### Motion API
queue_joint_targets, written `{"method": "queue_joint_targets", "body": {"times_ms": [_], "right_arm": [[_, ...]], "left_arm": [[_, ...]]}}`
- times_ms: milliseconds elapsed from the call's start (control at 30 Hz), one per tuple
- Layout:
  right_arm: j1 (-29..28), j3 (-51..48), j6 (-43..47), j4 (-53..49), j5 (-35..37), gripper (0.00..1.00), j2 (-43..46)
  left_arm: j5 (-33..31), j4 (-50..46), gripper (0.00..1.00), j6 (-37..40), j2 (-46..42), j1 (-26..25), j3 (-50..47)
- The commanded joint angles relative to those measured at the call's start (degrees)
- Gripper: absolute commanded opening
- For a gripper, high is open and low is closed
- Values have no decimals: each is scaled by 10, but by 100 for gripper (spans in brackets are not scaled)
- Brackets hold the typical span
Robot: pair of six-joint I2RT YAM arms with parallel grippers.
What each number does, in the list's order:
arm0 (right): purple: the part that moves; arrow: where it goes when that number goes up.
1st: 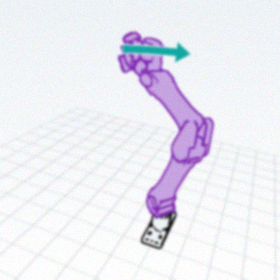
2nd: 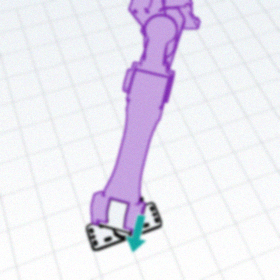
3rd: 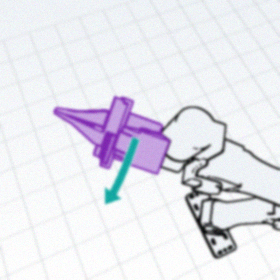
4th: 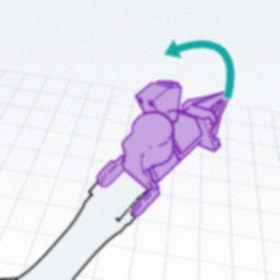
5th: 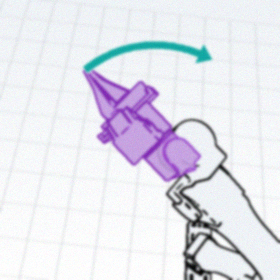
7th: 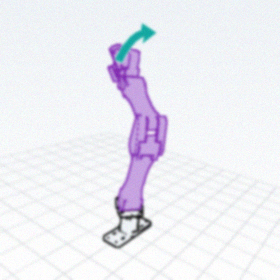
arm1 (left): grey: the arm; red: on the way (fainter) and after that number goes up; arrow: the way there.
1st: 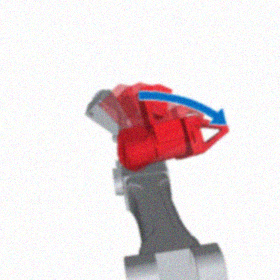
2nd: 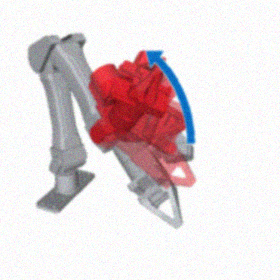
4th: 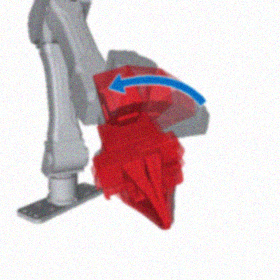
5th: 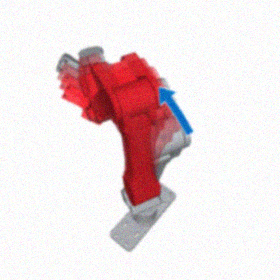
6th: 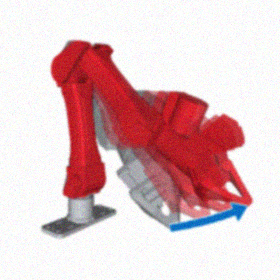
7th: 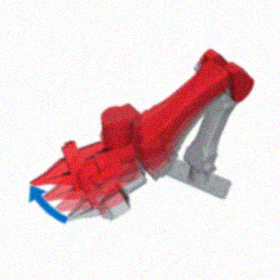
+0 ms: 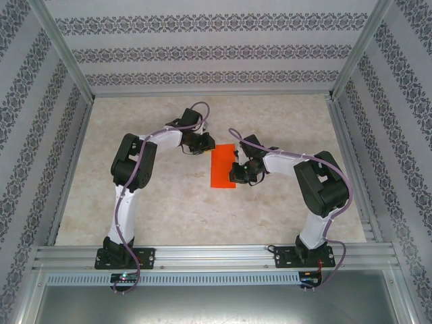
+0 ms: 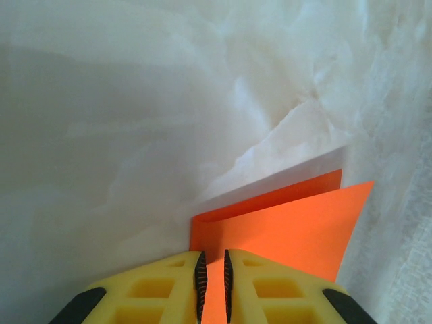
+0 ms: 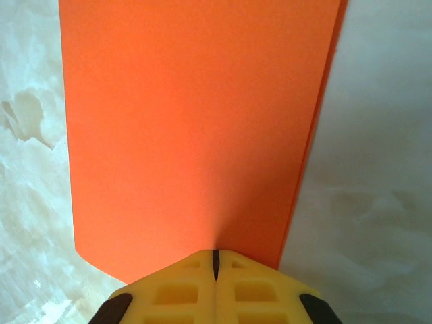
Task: Fold a paper plane with a square sheet of paper (fold left side to right side)
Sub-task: First fold the square sheet of paper in half at the center of the table.
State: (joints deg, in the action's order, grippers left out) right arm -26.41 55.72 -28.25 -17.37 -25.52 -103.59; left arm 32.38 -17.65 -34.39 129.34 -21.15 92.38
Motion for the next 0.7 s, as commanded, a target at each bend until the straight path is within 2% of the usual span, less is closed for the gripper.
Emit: {"method": "queue_joint_targets", "body": {"times_ms": [0,667], "right_arm": [[-1,-34,6,-66,54,0,-24],[-11,-32,3,-75,55,0,-19]], "left_arm": [[-55,-5,21,26,43,28,32],[-31,-40,22,25,85,45,150]]}}
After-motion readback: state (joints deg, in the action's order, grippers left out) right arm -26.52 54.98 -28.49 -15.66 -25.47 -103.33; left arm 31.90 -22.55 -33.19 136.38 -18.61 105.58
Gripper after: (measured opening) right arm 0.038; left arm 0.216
